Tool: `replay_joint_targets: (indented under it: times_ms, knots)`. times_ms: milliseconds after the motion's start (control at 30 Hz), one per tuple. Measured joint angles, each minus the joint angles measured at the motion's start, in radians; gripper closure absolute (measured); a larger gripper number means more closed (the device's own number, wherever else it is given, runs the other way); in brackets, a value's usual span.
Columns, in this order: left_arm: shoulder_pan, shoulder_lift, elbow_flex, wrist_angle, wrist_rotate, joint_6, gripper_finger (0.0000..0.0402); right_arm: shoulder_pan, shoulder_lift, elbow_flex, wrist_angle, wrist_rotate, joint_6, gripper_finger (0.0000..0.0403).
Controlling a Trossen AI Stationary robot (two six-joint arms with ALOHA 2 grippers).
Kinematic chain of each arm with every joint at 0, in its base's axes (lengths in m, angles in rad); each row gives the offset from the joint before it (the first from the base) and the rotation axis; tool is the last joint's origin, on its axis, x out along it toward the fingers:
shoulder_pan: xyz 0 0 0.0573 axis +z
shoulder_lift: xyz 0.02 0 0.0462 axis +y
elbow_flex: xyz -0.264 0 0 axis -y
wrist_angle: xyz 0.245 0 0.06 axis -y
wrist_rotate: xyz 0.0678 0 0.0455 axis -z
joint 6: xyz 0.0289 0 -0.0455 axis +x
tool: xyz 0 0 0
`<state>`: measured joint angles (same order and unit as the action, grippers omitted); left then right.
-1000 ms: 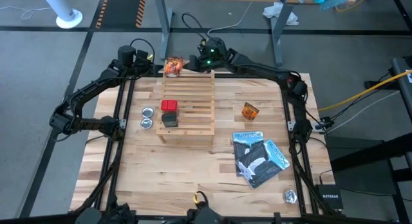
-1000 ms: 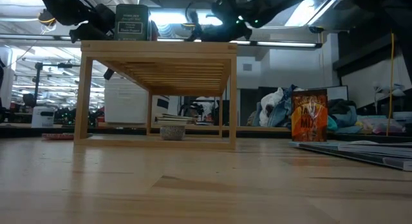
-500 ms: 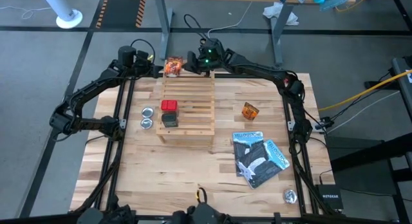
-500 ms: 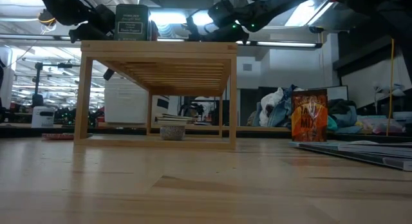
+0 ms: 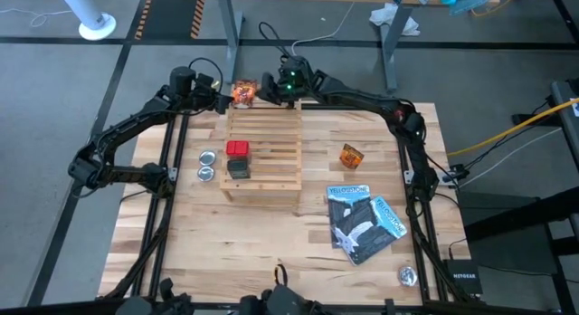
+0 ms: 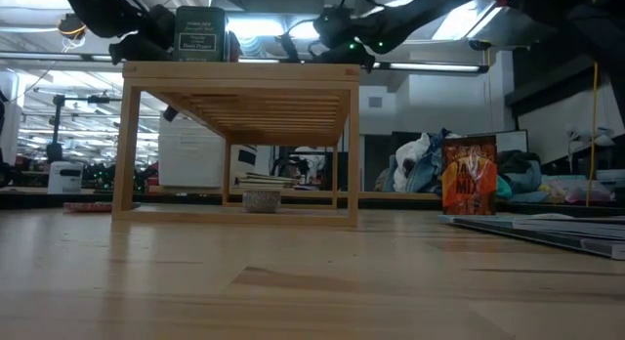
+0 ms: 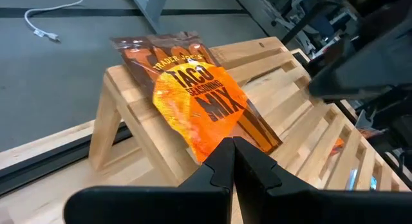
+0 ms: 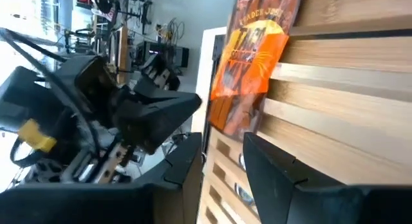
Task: Shelf spices
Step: Remove the orange seasoning pack from the shelf
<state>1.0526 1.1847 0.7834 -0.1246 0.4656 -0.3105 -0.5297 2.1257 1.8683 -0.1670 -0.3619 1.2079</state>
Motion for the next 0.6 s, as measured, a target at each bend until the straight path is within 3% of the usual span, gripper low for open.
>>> replay_joint_targets:
  times_ms: [367,600]
  knots:
    - [-0.042,0.0,0.0,-0.035,-0.003,0.031,0.0402,0.0,0.028,0.003,0.027,-0.048,0.0,0.0283]
    - [-0.035,0.0,0.0,0.034,-0.078,0.031,0.0402,-0.001,0.032,0.0,0.07,-0.059,-0.004,0.0283]
